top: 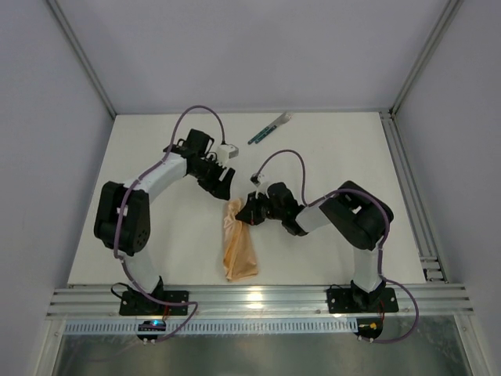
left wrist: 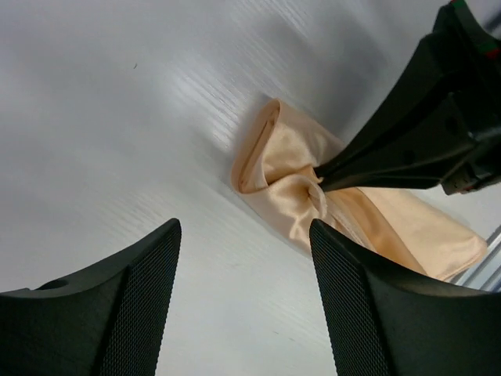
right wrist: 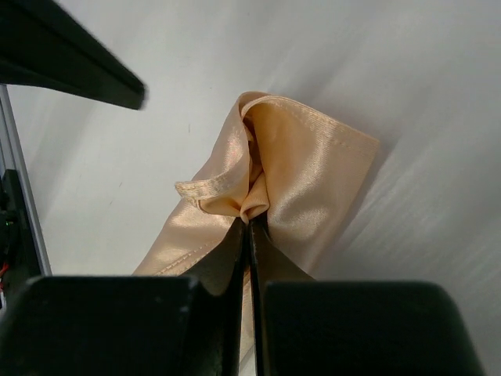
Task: Fold the napkin into a case and place the utensils inside
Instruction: Stuff the smaller-rectangle-folded napkin at the center of the board.
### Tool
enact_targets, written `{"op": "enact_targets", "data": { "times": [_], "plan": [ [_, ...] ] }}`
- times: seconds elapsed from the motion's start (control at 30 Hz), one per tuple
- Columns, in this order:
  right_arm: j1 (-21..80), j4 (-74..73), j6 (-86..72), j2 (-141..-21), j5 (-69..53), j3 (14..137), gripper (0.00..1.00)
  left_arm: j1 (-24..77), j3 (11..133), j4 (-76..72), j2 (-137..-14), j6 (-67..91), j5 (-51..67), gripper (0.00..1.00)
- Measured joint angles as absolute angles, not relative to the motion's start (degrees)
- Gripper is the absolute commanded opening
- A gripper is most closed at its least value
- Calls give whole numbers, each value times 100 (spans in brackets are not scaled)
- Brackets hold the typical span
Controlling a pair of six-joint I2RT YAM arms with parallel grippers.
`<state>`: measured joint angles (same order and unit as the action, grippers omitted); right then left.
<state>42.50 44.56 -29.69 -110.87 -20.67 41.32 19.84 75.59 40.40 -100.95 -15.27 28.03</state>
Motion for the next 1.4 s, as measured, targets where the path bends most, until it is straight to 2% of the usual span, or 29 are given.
{"op": "enact_targets", "data": {
  "times": [0.17,0.4,0.5,0.93,1.13,1.4],
  "plan": [
    [4250,4082,-2432,-11102,-2456,4366,4,2056,7544,3671,-10573,-1481,2810,73],
    [4248,3868,-2080,-11181,-2902,4550,4,2163,7540,3409,-10978,-1319,2720,64],
    [4246,3846,-2034,-11190,-3013,4554,4,2185,7474,3387,-11124,-1238,2818,63],
    [4176,3693,-1833,-11266,-3404,4692,4,1798,6462,2880,-9990,-1175,3343,63],
    [4165,3413,-1660,-11391,-3658,4956,4,1269,6187,2936,-9537,-1916,3667,65],
    [4165,3148,-1503,-11485,-3900,5199,4,1605,5170,2679,-9216,-3020,3205,71]
  ]
}}
